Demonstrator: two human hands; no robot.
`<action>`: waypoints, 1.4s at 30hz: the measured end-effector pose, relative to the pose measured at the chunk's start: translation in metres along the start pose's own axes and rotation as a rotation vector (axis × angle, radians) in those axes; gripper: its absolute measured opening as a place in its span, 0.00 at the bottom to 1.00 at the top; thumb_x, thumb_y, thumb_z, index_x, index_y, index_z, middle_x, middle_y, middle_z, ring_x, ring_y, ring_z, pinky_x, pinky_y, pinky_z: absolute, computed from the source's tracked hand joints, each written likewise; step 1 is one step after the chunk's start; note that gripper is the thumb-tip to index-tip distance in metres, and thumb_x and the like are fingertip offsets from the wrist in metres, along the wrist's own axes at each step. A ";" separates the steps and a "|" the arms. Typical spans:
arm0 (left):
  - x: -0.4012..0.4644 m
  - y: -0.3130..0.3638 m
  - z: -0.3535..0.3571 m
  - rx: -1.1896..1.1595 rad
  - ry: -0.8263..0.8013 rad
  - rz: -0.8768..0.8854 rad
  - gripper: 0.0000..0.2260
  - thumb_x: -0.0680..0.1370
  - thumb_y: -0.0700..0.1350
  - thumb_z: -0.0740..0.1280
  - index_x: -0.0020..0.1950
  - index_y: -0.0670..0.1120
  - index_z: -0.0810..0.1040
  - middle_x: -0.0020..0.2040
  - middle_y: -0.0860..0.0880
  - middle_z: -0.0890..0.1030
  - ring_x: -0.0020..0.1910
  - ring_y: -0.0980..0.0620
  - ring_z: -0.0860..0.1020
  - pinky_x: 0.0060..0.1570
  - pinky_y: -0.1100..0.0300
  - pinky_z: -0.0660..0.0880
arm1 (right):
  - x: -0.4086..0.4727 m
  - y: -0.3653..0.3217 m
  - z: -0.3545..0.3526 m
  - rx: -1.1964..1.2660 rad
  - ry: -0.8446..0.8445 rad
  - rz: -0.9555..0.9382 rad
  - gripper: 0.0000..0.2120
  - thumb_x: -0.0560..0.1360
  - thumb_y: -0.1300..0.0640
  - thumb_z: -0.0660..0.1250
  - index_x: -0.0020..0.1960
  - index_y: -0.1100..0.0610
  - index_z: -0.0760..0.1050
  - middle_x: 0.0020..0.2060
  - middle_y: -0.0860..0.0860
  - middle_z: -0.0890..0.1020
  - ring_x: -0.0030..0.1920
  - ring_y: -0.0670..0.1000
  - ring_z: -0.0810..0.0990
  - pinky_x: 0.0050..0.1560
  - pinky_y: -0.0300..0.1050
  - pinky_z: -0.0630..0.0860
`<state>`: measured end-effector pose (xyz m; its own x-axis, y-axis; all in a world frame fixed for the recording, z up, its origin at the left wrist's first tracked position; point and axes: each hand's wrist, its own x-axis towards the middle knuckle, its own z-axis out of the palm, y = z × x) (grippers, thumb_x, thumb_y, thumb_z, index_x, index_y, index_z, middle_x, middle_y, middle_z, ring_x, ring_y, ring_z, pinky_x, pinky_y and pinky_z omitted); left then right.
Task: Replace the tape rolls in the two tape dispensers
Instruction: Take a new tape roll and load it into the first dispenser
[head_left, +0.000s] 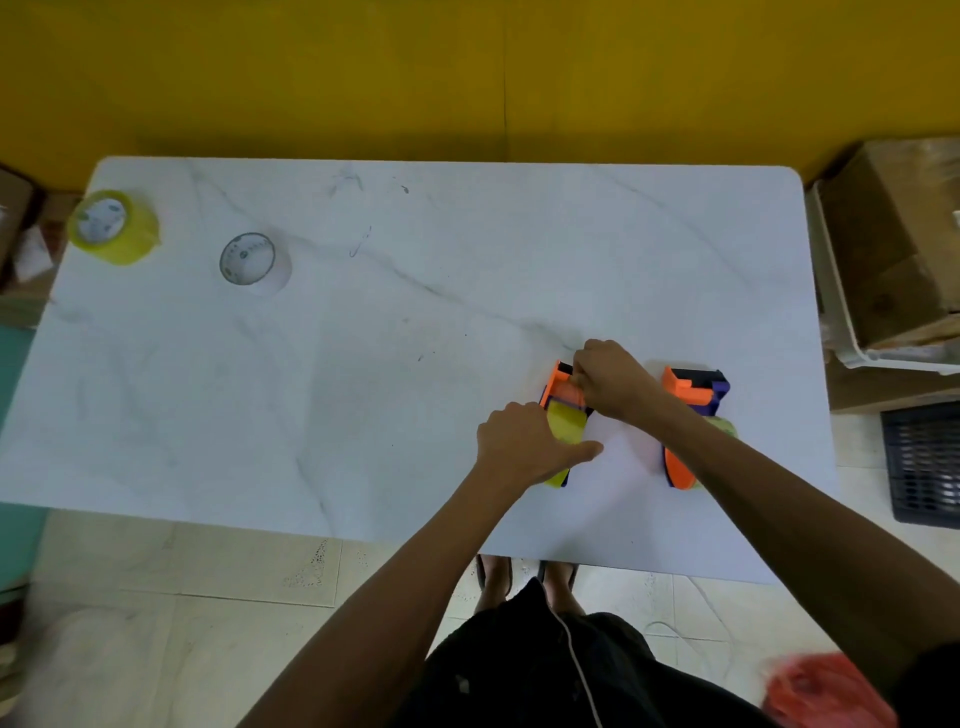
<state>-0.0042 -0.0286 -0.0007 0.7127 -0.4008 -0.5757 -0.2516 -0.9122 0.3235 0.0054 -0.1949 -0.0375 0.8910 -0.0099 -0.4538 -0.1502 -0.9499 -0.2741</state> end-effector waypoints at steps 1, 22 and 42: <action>0.000 -0.002 0.001 0.010 -0.010 0.004 0.32 0.66 0.74 0.66 0.48 0.45 0.74 0.51 0.45 0.80 0.50 0.44 0.78 0.45 0.55 0.70 | 0.002 0.005 -0.002 -0.018 0.005 0.001 0.06 0.76 0.64 0.60 0.45 0.65 0.75 0.44 0.62 0.77 0.49 0.60 0.76 0.49 0.49 0.67; -0.027 -0.018 0.011 -0.129 -0.111 -0.038 0.17 0.65 0.52 0.70 0.46 0.44 0.71 0.38 0.50 0.75 0.40 0.47 0.76 0.33 0.60 0.70 | 0.030 0.067 -0.013 -0.025 0.191 0.214 0.08 0.74 0.66 0.62 0.50 0.67 0.78 0.50 0.63 0.76 0.52 0.66 0.76 0.45 0.53 0.75; -0.044 -0.037 -0.004 -0.474 0.256 0.147 0.16 0.70 0.56 0.73 0.49 0.49 0.73 0.37 0.51 0.80 0.35 0.52 0.80 0.35 0.57 0.78 | -0.022 -0.003 0.001 1.640 -0.239 0.286 0.06 0.79 0.59 0.62 0.47 0.54 0.78 0.40 0.51 0.84 0.39 0.48 0.83 0.45 0.44 0.81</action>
<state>-0.0239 0.0229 0.0155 0.8436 -0.4330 -0.3177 -0.0799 -0.6862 0.7230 -0.0144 -0.1916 -0.0275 0.7007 0.0780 -0.7092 -0.6781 0.3818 -0.6280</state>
